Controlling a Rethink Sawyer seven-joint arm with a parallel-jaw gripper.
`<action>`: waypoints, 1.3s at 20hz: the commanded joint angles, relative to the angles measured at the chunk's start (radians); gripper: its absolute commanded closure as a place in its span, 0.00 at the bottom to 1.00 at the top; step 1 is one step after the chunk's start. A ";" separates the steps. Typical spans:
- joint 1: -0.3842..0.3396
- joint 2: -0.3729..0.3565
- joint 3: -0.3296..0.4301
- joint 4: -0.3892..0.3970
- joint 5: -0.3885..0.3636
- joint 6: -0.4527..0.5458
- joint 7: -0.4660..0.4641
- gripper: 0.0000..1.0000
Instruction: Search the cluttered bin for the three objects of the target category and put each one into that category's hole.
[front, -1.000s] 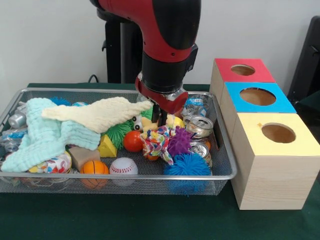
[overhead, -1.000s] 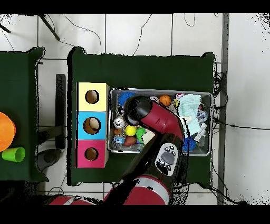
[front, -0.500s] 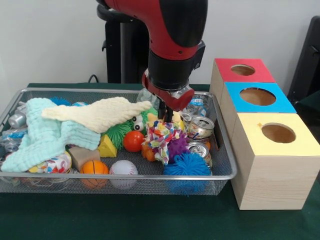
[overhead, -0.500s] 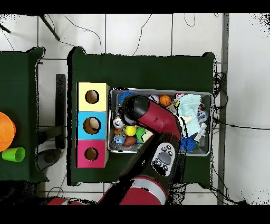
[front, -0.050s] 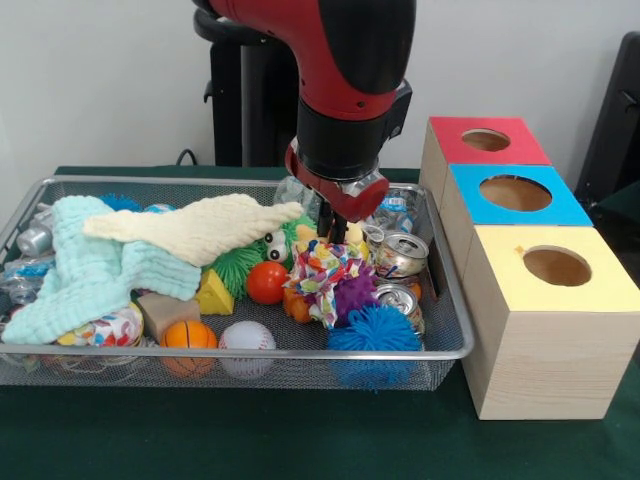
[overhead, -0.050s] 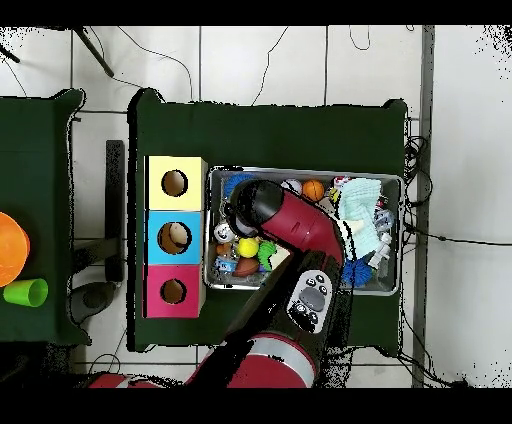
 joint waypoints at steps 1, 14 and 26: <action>-0.019 0.009 0.068 -0.044 0.019 0.151 0.253 1.00; -0.030 -0.008 0.044 -0.108 0.005 0.308 0.267 1.00; -0.059 -0.014 0.057 -0.124 0.026 0.333 0.258 1.00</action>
